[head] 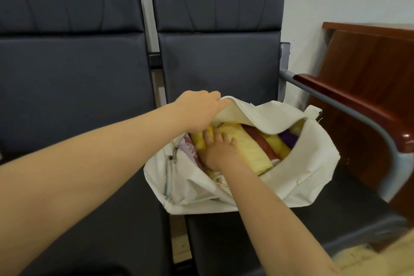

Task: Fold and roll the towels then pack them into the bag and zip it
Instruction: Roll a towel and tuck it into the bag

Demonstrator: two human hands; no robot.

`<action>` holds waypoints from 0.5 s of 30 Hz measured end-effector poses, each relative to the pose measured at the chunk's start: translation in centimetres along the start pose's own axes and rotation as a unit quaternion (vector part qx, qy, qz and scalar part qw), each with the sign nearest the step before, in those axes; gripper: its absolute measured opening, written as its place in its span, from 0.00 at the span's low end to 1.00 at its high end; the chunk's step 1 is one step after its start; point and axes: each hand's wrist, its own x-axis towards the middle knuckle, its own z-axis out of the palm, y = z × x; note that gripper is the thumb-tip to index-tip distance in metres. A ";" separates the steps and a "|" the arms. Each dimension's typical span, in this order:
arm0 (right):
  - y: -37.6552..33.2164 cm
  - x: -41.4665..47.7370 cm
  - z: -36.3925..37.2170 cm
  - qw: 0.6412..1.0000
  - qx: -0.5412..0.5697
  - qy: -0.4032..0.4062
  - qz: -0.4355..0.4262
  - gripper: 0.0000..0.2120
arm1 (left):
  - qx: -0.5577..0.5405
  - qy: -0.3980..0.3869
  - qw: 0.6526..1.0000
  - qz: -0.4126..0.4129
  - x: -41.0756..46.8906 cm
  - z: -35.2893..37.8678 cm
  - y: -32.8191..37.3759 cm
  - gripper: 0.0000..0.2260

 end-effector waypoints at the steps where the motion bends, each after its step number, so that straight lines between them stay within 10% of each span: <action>1: 0.0 -0.4 -0.3 1.000 0.014 0.015 -0.005 0.33 | -0.004 0.003 1.000 -0.006 -0.1 0.0 0.2 0.27; 6: -1.0 -2.9 -1.1 0.986 0.001 0.165 0.017 0.28 | -0.015 -0.004 1.000 -0.025 -0.3 -0.3 0.6 0.25; 15: -1.1 -2.9 -2.0 0.986 -0.059 0.102 0.117 0.23 | 0.009 -0.016 0.999 -0.027 -0.6 -0.4 0.8 0.24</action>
